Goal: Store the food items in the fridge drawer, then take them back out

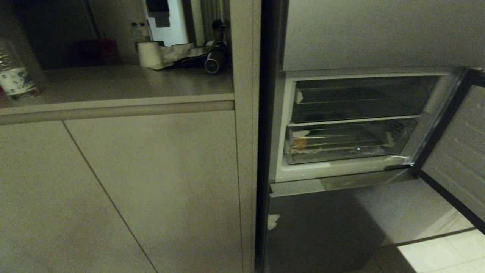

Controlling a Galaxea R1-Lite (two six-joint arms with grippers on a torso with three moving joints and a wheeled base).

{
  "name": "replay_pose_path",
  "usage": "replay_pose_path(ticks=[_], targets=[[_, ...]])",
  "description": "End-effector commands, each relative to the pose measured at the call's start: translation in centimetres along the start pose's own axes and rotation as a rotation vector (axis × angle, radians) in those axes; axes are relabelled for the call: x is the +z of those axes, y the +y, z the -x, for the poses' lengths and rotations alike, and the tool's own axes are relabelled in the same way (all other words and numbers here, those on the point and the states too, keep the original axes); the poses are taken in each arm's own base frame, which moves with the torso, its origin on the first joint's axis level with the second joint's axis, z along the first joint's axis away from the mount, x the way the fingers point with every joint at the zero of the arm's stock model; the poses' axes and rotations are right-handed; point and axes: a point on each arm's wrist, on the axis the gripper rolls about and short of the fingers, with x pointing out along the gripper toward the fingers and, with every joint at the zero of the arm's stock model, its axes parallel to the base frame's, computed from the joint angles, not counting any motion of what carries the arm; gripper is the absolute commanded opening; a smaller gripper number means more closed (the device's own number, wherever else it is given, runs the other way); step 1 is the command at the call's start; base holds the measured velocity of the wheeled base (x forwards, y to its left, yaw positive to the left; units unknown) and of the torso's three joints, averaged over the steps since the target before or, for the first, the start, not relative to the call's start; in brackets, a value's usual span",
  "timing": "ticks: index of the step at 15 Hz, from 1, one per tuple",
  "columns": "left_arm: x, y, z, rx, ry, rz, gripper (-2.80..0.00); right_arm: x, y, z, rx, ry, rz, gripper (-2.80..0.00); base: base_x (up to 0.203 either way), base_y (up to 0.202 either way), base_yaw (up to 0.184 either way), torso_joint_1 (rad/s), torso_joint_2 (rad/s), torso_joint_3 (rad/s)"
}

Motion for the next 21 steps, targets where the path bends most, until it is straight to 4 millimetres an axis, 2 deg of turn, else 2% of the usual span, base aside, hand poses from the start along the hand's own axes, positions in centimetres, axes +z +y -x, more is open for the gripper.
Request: replay_pose_path(ticks=[1, 5, 9, 11, 13, 15, 17, 19, 21], targets=[[0.0, 0.0, 0.0, 0.0, 0.0, 0.0, -2.8, -0.9, 0.0, -0.2, -0.001, 0.029, -0.001, -2.8, 0.003, -0.006, 0.178, -0.002, 0.0, 0.002], [0.0, 0.0, 0.0, 0.0, 0.0, 0.0, -2.8, -0.9, 0.0, -0.2, -0.001, 0.031, 0.0, -2.8, 0.002, -0.005, 0.128, 0.002, 0.0, 0.0], [0.0, 0.0, 0.0, 0.0, 0.0, 0.0, -2.8, -0.8, 0.0, -0.1, -0.001, 0.029, 0.03, -2.8, 0.0, 0.0, 0.0, 0.0, 0.0, 0.0], [0.0, 0.0, 0.0, 0.0, 0.0, 0.0, -2.8, 0.6, 0.0, -0.1, 0.004, 0.015, 0.017, -2.8, 0.0, 0.0, 0.0, 0.0, 0.0, 0.0], [0.0, 0.0, 0.0, 0.0, 0.0, 0.0, -2.8, 3.0, 0.1, -1.3, 0.027, 0.091, -0.019, -2.8, 0.0, 0.0, 0.0, 0.0, 0.0, 0.0], [0.0, 0.0, 0.0, 0.0, 0.0, 0.0, -2.8, 5.8, 0.5, -4.2, 0.107, 0.228, -0.068, -2.8, 0.0, 0.0, 0.0, 0.0, 0.0, 0.0], [0.0, 0.0, 0.0, 0.0, 0.0, 0.0, -2.8, 7.3, 0.9, -8.2, 0.235, 0.392, -0.121, -2.8, 0.0, 0.0, 0.0, 0.0, 0.0, 0.0], [0.0, 0.0, 0.0, 0.0, 0.0, 0.0, -2.8, 7.3, 1.3, -13.0, 0.337, 0.546, -0.158, -2.8, 0.0, 0.0, 0.0, 0.0, 0.0, 0.0], [0.0, 0.0, 0.0, 0.0, 0.0, 0.0, -2.8, 6.0, 1.5, -18.3, 0.371, 0.641, -0.18, -2.8, 0.0, 0.0, 0.0, 0.0, 0.0, 0.0]])
